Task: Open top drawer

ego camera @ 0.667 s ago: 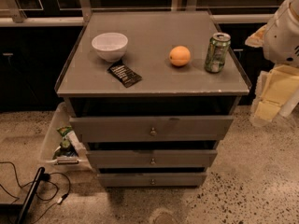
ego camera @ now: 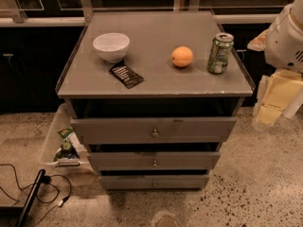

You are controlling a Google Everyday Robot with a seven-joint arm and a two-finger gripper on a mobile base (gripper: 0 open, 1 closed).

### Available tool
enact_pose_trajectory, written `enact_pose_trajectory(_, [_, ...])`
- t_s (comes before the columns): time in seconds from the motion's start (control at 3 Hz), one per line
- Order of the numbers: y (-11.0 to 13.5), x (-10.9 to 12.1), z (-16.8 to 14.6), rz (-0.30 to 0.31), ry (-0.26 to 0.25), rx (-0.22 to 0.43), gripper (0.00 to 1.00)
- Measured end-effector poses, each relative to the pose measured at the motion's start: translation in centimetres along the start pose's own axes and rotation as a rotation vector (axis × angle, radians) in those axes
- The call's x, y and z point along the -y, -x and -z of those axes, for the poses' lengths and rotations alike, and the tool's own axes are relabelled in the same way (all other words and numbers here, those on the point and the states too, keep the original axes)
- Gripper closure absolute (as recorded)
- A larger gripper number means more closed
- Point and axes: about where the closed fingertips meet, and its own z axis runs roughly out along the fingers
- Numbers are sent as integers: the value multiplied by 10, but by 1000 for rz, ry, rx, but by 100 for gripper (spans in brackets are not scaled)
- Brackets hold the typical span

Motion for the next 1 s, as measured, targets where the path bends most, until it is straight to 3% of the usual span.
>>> enact_pose_trajectory(0.33, [-10,-12,-39,5,58,7,0])
enact_pose_trajectory(0.67, [-23,-30,-89,48,109,27,0])
enact_pose_trajectory(1.0, [-33,-42,-131,107,129,55,0])
